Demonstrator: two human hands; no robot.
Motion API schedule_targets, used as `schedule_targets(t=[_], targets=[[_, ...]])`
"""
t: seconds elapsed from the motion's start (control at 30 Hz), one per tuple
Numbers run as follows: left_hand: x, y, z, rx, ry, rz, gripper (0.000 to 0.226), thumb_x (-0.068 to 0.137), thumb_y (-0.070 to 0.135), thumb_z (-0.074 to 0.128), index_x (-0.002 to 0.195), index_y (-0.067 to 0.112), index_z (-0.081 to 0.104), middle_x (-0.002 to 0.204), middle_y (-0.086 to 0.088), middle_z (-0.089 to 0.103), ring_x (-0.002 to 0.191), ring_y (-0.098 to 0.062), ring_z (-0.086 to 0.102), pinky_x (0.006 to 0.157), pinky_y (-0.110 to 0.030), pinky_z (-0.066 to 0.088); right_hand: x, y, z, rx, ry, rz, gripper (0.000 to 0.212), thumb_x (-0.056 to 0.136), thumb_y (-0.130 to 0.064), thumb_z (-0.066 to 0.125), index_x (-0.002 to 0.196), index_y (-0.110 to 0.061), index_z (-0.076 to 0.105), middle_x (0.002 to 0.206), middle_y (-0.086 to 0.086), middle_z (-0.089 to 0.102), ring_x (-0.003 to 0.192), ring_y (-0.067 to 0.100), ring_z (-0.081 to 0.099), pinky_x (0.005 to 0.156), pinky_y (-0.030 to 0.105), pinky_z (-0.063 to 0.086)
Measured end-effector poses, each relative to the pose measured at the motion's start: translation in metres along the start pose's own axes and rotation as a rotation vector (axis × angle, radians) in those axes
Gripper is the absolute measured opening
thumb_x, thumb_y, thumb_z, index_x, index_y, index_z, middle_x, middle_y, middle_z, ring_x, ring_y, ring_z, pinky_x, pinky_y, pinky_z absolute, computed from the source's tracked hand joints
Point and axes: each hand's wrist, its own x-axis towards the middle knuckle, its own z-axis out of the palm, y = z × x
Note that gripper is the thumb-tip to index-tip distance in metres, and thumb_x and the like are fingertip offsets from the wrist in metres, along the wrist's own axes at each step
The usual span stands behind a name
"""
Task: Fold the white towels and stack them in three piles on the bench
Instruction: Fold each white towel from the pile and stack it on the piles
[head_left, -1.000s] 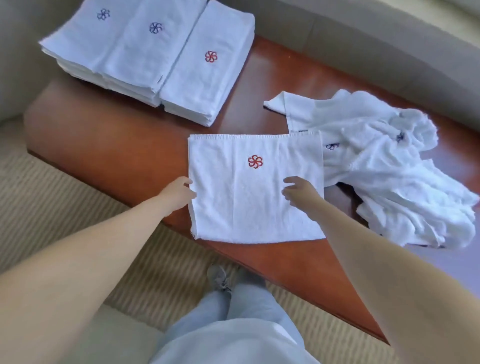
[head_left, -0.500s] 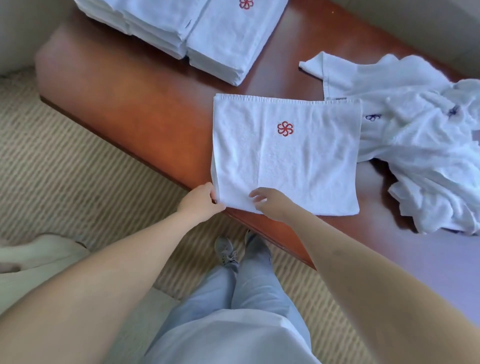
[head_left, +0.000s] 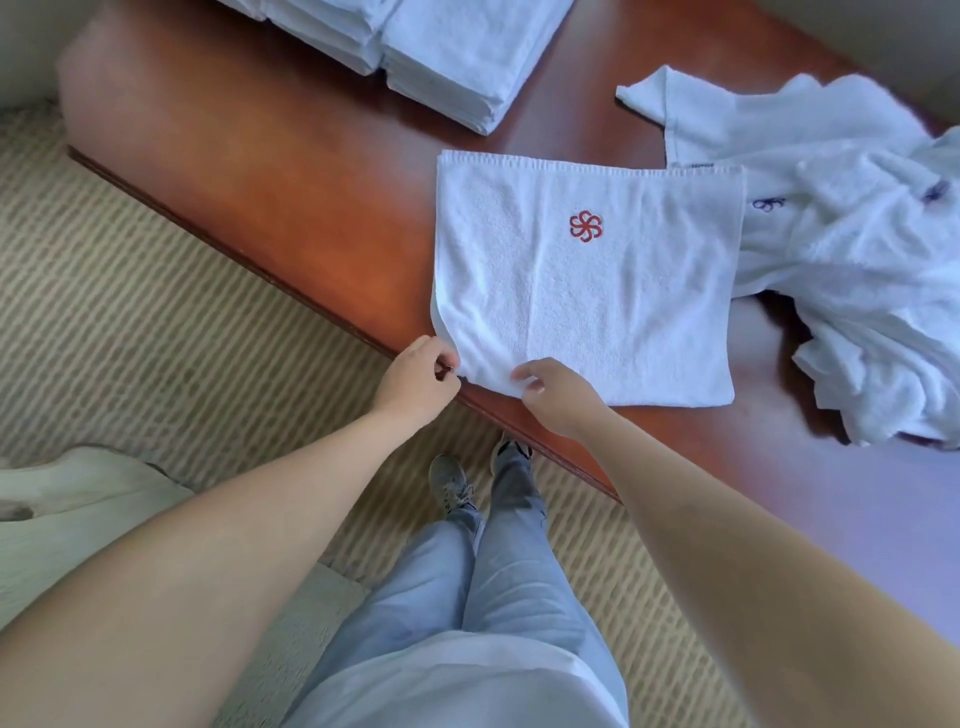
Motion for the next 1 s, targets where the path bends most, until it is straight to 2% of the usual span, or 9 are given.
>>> schedule_targets(t=[0.07, 0.17, 0.37, 0.53, 0.63, 0.73, 0.87, 1.0], targets=[[-0.003, -0.002, 0.001, -0.021, -0.05, 0.03, 0.026, 0.085, 0.016, 0.07, 0.092, 0.032, 0.05, 0.099, 0.017, 0.057, 0.097, -0.007, 0.057, 0.076, -0.033, 0.052, 0.0, -0.001, 0.001, -0.015, 0.002, -0.009, 0.041, 0.098, -0.013, 0.044, 0.132, -0.025, 0.063, 0.147, -0.008, 0.053, 0.118, 0.015, 0.059, 0.095, 0.029, 0.048], [-0.002, -0.002, 0.009, -0.02, -0.043, 0.073, 0.034, 0.085, 0.023, 0.076, 0.096, 0.032, 0.045, 0.099, 0.021, 0.055, 0.1, -0.007, 0.054, 0.074, -0.03, 0.048, 0.0, 0.002, 0.004, -0.031, -0.006, -0.019, 0.04, 0.098, -0.013, 0.043, 0.131, -0.025, 0.063, 0.148, -0.008, 0.051, 0.127, 0.016, 0.055, 0.103, 0.031, 0.045], [0.005, 0.008, 0.016, -0.013, 0.001, 0.124, 0.024, 0.093, 0.017, 0.064, 0.095, 0.032, 0.046, 0.098, 0.017, 0.058, 0.089, -0.009, 0.058, 0.073, -0.039, 0.053, 0.005, 0.005, 0.006, -0.055, -0.007, -0.043, 0.039, 0.098, -0.012, 0.044, 0.13, -0.022, 0.064, 0.145, -0.006, 0.049, 0.128, 0.017, 0.053, 0.098, 0.026, 0.04], [0.004, 0.01, 0.012, 0.051, 0.017, 0.172, 0.019, 0.092, 0.021, 0.064, 0.095, 0.033, 0.05, 0.098, 0.018, 0.059, 0.093, -0.01, 0.055, 0.075, -0.04, 0.053, 0.005, 0.003, 0.006, -0.087, -0.021, -0.061, 0.038, 0.097, -0.012, 0.046, 0.129, -0.022, 0.064, 0.143, -0.007, 0.047, 0.125, 0.017, 0.053, 0.106, 0.035, 0.044], [0.003, 0.01, 0.013, -0.028, 0.065, 0.147, 0.019, 0.089, 0.02, 0.064, 0.093, 0.033, 0.052, 0.092, 0.021, 0.059, 0.089, -0.006, 0.055, 0.074, -0.04, 0.053, 0.004, 0.003, 0.007, -0.097, -0.028, -0.064, 0.038, 0.097, -0.013, 0.048, 0.13, -0.023, 0.063, 0.144, -0.007, 0.045, 0.124, 0.017, 0.053, 0.104, 0.034, 0.044], [0.003, 0.012, 0.011, -0.088, 0.081, 0.117, 0.021, 0.086, 0.019, 0.063, 0.094, 0.033, 0.05, 0.088, 0.016, 0.057, 0.079, -0.008, 0.055, 0.072, -0.039, 0.053, 0.004, 0.002, 0.008, -0.095, -0.038, -0.063, 0.038, 0.097, -0.014, 0.05, 0.132, -0.024, 0.061, 0.145, -0.007, 0.042, 0.122, 0.016, 0.054, 0.098, 0.029, 0.042], [0.003, 0.004, 0.0, -0.033, 0.036, 0.039, 0.022, 0.085, 0.02, 0.058, 0.094, 0.035, 0.044, 0.084, 0.013, 0.054, 0.071, -0.009, 0.055, 0.068, -0.039, 0.049, 0.005, 0.0, 0.007, -0.11, -0.054, -0.04, 0.038, 0.098, -0.015, 0.05, 0.133, -0.025, 0.06, 0.145, -0.007, 0.039, 0.122, 0.019, 0.054, 0.1, 0.035, 0.046], [0.002, -0.012, -0.016, 0.04, 0.01, -0.059, 0.009, 0.086, 0.024, 0.056, 0.094, 0.027, 0.053, 0.081, 0.01, 0.057, 0.075, -0.015, 0.057, 0.067, -0.036, 0.047, 0.008, -0.002, 0.008, -0.128, -0.054, -0.031, 0.039, 0.098, -0.015, 0.05, 0.135, -0.024, 0.059, 0.144, -0.007, 0.039, 0.119, 0.019, 0.055, 0.096, 0.033, 0.046]])
